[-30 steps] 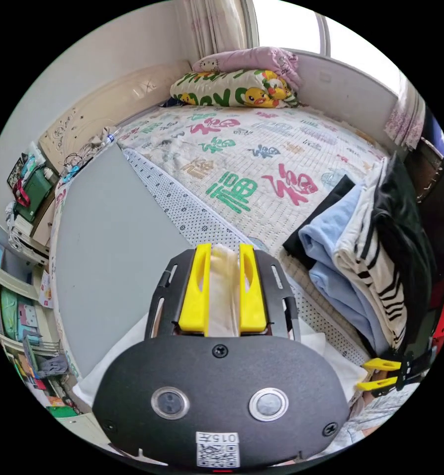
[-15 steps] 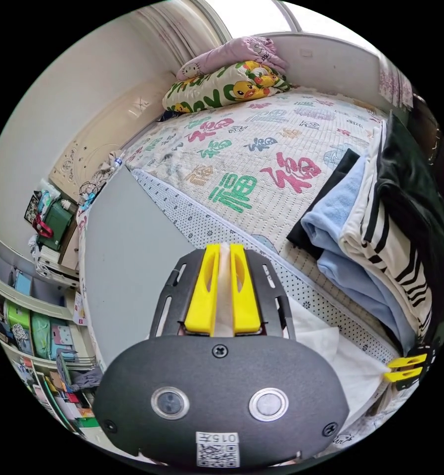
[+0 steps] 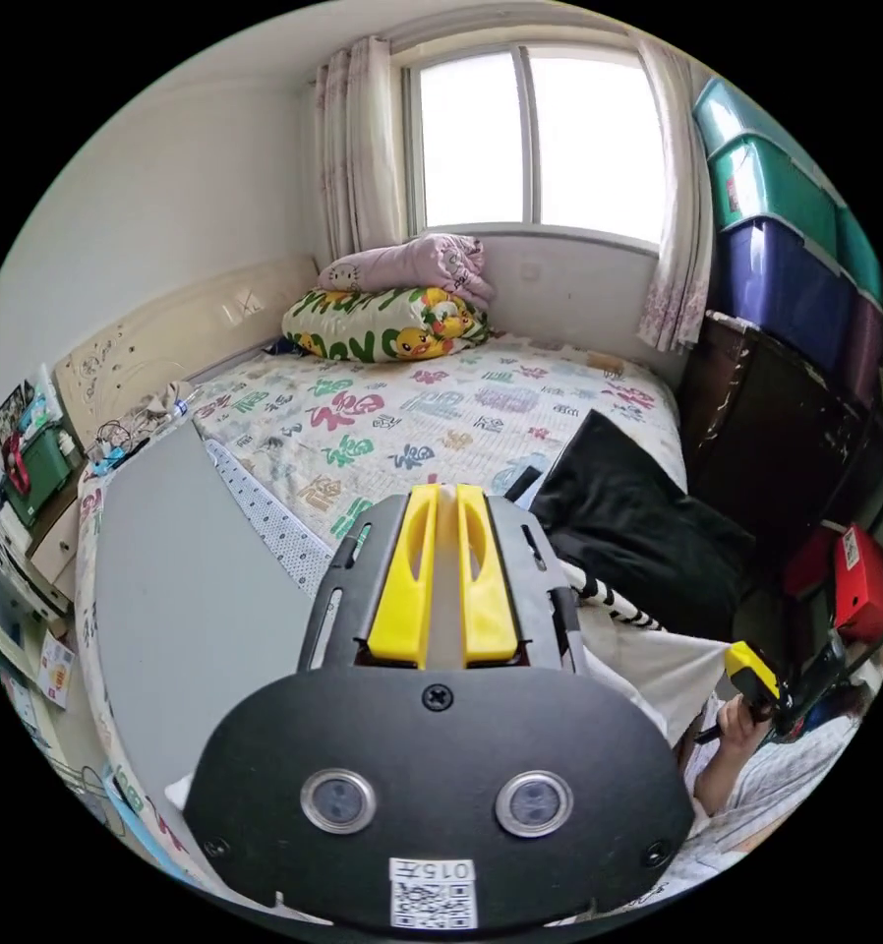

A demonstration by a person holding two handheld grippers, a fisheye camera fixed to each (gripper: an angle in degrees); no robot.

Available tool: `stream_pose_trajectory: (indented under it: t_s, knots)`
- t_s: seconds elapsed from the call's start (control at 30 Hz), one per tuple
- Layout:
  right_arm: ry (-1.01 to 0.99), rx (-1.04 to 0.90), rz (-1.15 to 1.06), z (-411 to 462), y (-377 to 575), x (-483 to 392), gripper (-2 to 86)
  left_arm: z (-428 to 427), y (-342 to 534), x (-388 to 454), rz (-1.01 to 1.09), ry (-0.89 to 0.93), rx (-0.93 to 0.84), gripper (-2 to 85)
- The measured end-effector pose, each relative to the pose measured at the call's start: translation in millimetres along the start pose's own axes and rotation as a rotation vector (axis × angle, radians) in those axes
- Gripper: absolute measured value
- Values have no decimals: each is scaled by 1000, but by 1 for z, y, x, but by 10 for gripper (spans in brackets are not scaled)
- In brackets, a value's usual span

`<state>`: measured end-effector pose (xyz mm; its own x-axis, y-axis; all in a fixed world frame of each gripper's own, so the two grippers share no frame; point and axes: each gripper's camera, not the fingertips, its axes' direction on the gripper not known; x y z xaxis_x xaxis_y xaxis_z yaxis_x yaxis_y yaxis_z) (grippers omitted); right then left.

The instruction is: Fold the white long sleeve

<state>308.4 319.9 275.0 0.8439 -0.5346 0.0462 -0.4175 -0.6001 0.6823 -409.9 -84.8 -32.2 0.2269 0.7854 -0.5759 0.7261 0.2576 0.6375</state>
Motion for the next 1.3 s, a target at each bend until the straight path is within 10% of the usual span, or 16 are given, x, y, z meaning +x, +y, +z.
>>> stream_pose_trajectory:
  t_s: [0.43,0.87,1.1,1.3]
  knots:
    - [-722,-140,-355,51,47,-229,-7,-157,272,-231,-338,67,245,12]
    - [-716,-458,-598,128,131,-359,-7,-139,444,-306,-520,-93,155,5]
    - [-720,-483,-647,133,136,-377,-7,-93,433,-288,-509,179,-10,87]
    - [-691,-473,-672,133,138,-392,-6,-85,391,-221,-326,-25,-110,31]
